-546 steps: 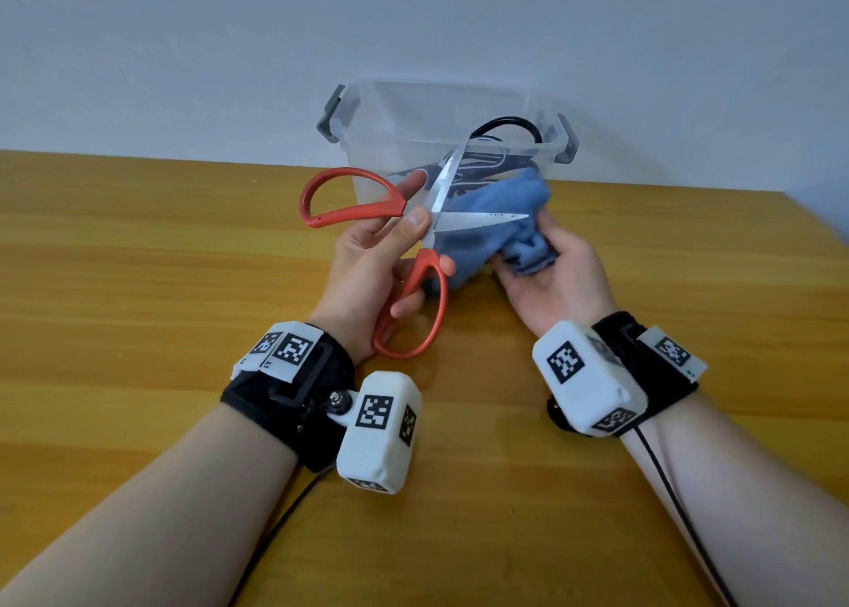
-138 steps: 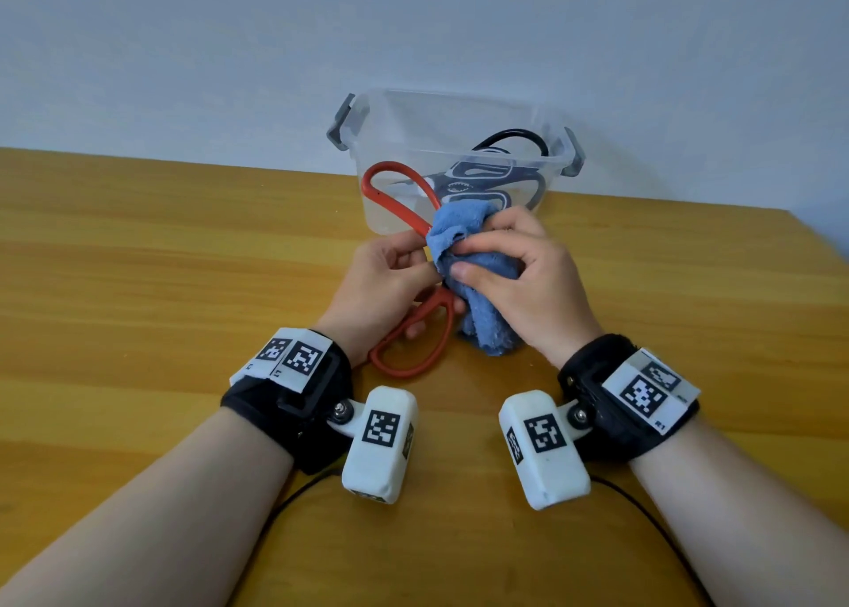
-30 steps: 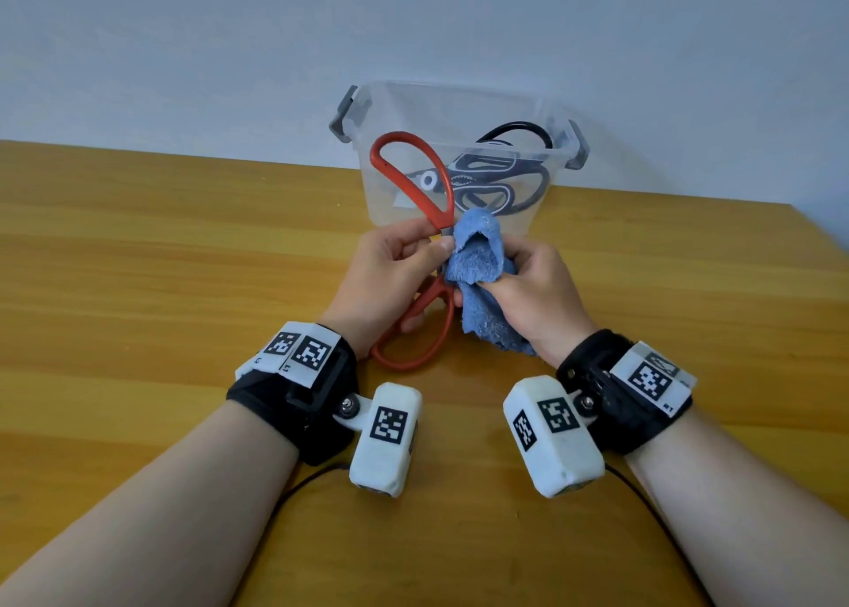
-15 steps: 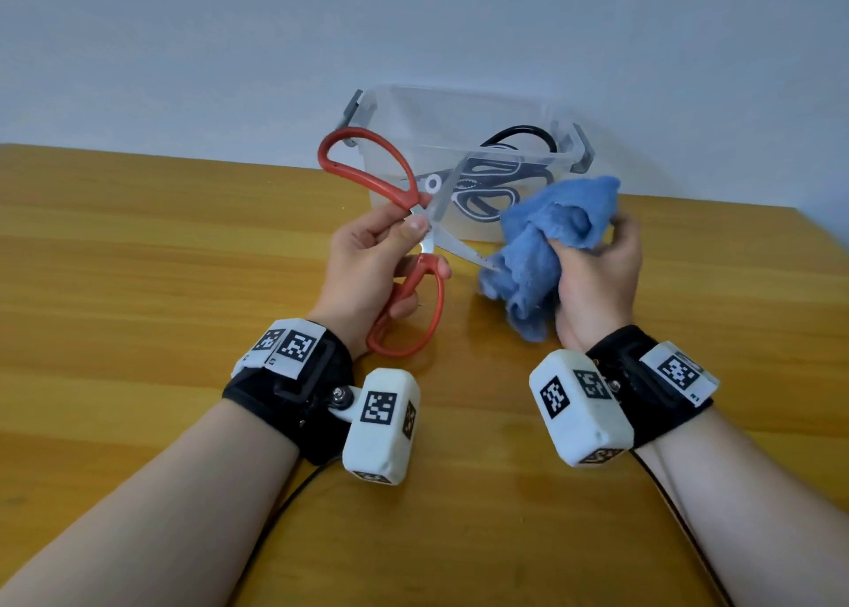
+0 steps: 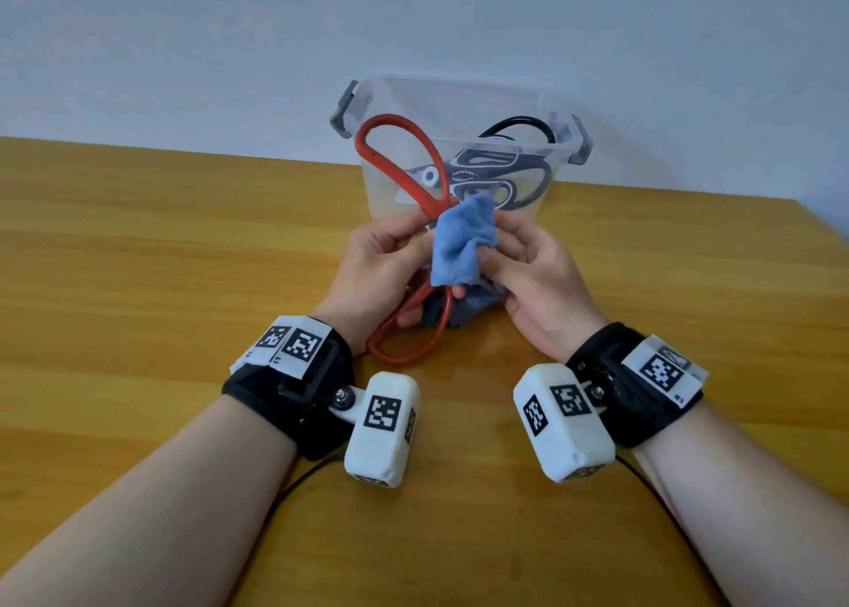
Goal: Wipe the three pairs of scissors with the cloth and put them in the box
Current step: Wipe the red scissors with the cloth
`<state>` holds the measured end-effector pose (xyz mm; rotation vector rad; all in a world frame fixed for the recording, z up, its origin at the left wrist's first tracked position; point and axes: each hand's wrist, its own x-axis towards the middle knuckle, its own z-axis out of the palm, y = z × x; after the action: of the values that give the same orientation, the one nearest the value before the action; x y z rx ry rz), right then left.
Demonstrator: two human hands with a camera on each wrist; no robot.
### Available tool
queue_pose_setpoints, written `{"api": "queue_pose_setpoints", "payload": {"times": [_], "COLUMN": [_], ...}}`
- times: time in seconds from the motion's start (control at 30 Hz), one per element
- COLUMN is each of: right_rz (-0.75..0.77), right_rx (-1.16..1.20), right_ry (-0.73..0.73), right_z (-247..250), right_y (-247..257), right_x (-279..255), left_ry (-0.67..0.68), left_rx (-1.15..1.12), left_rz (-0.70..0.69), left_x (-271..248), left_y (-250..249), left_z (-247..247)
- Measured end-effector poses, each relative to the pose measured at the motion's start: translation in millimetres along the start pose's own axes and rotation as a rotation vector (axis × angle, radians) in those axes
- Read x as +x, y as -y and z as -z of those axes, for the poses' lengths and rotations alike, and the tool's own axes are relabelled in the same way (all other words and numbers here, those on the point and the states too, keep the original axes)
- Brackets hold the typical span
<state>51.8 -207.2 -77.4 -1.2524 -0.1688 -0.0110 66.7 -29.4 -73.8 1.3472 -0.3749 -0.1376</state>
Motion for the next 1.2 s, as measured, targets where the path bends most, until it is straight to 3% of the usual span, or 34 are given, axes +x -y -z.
{"api": "queue_pose_setpoints", "payload": {"times": [0.17, 0.33, 0.63, 0.8, 0.93, 1.0, 1.07, 1.2], "right_rz": [-0.038, -0.071, -0.073, -0.102, -0.049, -0.048, -0.052, -0.01], "right_rx": [-0.202, -0.107, 0.062, 0.121, 0.325, 0.311, 0.204, -0.265], "right_ry": [0.094, -0.002, -0.124, -0.277, -0.503, -0.453, -0.313, 0.028], "right_z": [-3.9, -6.4, -4.7, 9.1, 32.9, 36.0, 29.4, 10.5], "right_y": [2.9, 5.5, 2.6, -0.1, 0.5, 0.3, 0.2, 4.5], "right_x": [-1.3, -1.3, 1.6, 11.2, 22.1, 22.1, 17.2, 3.8], "left_ry": [0.1, 0.17, 0.159, 0.15, 0.08, 0.041, 0.014, -0.005], "left_rx": [0.09, 0.099, 0.14, 0.146, 0.066, 0.025, 0.009, 0.01], "left_rz": [0.026, 0.049, 0.033, 0.067, 0.098, 0.094, 0.063, 0.01], "left_x": [-0.8, -0.1, -0.1, -0.8, -3.2, -3.7, -3.3, -1.6], "left_y": [0.9, 1.4, 2.3, 0.5, -2.8, -5.3, -5.5, -2.6], "left_z": [-0.9, -1.5, -3.7, -4.1, -5.3, -5.4, -5.4, -2.6]}}
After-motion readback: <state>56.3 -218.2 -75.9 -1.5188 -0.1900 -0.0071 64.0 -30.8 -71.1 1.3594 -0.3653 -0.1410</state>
